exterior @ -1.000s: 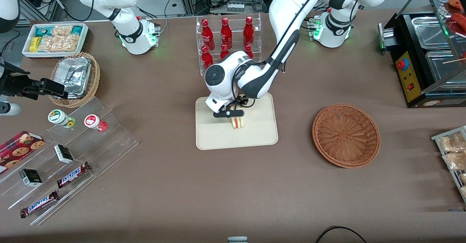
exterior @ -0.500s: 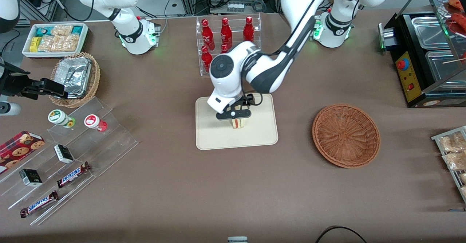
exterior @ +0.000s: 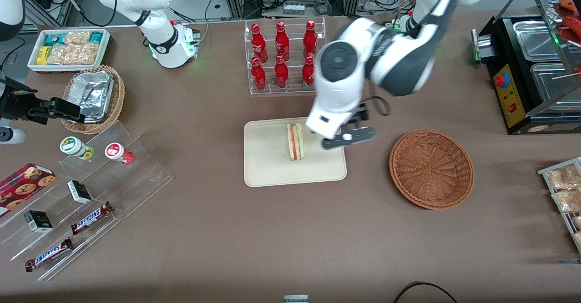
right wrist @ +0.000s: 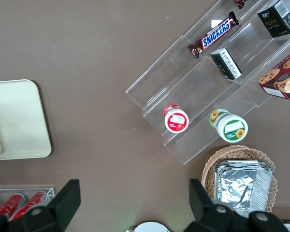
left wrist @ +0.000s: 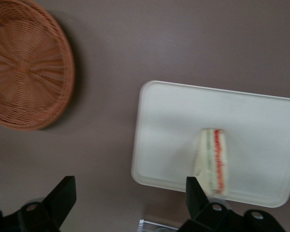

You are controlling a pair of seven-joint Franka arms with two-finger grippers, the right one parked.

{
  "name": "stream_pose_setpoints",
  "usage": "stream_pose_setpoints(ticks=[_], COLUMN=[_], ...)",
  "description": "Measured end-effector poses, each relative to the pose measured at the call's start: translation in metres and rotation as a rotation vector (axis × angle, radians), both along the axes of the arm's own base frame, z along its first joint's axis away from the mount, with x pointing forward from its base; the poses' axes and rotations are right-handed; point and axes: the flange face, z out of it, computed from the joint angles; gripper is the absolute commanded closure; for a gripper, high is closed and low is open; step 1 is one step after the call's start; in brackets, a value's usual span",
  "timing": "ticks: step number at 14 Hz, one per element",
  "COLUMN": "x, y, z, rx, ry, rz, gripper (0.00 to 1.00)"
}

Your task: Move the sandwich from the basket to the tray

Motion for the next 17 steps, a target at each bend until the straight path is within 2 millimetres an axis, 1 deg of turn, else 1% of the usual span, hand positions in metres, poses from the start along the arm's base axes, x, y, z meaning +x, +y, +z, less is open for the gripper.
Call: stream_pose_setpoints(ticks=[4,7,9,11,14,15,17], x=[0.022,0.033,0.035,0.031,0.012,0.004,-0.011], y=[0.104,0.180,0.231,0.277,0.328,0.338,0.345], z=[0.047,0.070,0.083,0.095,0.108,0.110,0.111], rx=[-0.001,-0.024,-0.044,-0.061,-0.079,-0.083,-0.082], ry=[0.061,0.086,0.084,0.078,0.068,0.061,0.026], rz=[-0.040,-0.085,-0.100,-0.111,-0.137,-0.144,-0.148], gripper=[0.00,0.00,0.00,0.00,0.00,0.00,0.00])
